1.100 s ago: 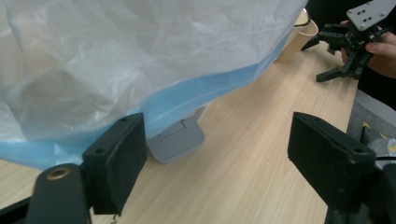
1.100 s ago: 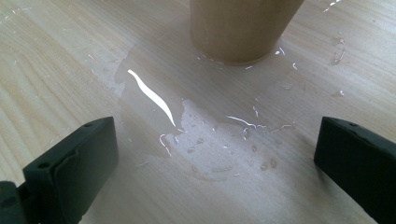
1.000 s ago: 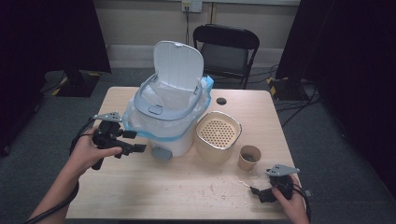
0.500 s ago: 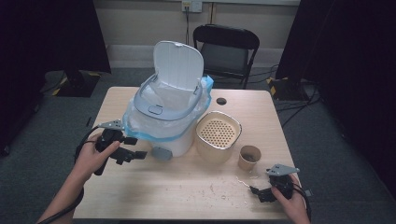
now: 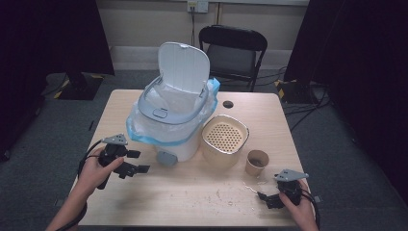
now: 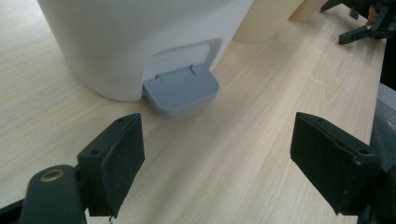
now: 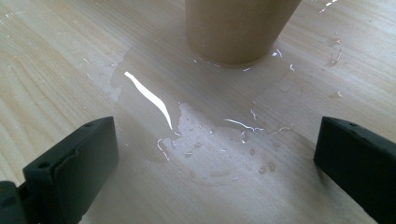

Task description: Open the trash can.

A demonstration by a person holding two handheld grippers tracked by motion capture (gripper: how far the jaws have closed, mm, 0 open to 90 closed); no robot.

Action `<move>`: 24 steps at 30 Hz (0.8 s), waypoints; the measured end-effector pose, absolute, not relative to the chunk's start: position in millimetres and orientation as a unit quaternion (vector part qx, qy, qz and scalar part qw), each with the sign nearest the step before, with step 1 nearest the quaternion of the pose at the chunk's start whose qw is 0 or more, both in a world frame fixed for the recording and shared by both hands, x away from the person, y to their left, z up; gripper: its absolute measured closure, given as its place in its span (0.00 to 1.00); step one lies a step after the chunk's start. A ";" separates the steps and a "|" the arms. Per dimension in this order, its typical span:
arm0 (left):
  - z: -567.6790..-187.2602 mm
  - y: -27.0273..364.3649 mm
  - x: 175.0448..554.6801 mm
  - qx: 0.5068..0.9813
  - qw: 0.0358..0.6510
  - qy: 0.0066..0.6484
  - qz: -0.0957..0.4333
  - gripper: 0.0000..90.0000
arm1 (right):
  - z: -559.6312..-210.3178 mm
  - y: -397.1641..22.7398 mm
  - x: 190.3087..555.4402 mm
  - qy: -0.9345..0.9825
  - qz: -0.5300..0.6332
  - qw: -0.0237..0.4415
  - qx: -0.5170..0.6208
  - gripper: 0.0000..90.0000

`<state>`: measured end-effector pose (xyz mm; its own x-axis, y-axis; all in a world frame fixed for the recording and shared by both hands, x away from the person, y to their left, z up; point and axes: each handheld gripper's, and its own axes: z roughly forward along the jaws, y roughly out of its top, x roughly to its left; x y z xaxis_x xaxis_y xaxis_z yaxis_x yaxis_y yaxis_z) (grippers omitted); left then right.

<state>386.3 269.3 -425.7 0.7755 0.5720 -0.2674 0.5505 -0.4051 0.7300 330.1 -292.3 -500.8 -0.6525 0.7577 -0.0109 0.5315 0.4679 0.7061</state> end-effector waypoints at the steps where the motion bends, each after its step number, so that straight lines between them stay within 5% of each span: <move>1: -425.7 269.3 386.3 0.838 0.430 0.335 0.012 0.19 | -500.8 -292.3 330.1 0.841 0.345 0.164 0.383 0.00; 24: -474.2 269.3 381.1 0.854 0.393 0.340 0.010 0.19 | -500.8 -292.0 329.7 0.840 0.345 0.164 0.386 0.00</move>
